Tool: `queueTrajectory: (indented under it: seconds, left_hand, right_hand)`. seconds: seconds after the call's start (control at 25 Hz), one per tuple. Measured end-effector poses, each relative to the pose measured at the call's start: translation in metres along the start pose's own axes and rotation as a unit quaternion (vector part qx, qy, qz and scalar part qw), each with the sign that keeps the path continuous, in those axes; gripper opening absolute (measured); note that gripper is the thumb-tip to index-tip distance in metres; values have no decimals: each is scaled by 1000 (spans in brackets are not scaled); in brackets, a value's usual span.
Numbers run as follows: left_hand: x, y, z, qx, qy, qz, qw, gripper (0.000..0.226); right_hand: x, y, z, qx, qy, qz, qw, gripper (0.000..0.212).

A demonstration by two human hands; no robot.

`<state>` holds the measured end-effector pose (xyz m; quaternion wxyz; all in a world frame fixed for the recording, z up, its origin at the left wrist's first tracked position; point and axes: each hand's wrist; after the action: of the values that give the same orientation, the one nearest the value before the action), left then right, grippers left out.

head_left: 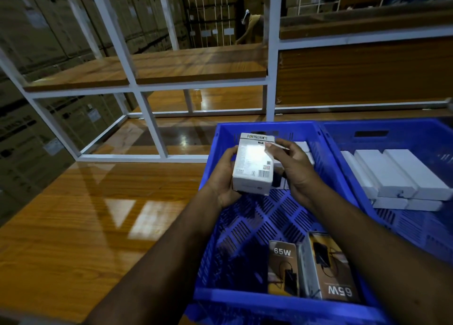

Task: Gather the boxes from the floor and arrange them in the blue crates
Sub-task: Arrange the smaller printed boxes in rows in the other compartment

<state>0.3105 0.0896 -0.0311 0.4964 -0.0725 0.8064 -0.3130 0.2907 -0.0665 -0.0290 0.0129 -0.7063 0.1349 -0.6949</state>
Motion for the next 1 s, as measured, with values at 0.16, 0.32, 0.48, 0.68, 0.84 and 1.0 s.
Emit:
queueTrajectory:
  seconds: [0.16, 0.32, 0.48, 0.68, 0.84, 1.0]
  left_hand:
    - [0, -4, -4, 16, 9, 13, 1000, 62]
    - [0, -5, -7, 27, -10, 49, 998, 53]
    - [0, -2, 0, -37, -4, 59, 998, 49]
    - [5, 1, 7, -67, -11, 90, 994, 50]
    - [7, 4, 8, -31, -3, 99, 995, 41]
    - [7, 2, 5, 10, 11, 83, 996, 37]
  right_hand:
    - [1, -2, -4, 41, 9, 1, 999, 18]
    - [2, 0, -2, 22, 34, 3, 999, 21]
    - [3, 1, -2, -1, 47, -11, 999, 18]
    - [7, 3, -1, 20, 56, 17, 998, 21]
    - [9, 4, -4, 23, 59, 34, 997, 18]
    - [9, 3, -4, 20, 61, 35, 997, 16]
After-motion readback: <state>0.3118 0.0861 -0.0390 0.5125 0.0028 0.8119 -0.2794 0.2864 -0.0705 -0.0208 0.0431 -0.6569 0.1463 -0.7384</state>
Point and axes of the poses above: each hand's wrist, its own z-axis towards the middle knuckle, its own y-axis out of the back of the hand, x = y × z, and after that the axes turned 2 degrees about -z, right-handed
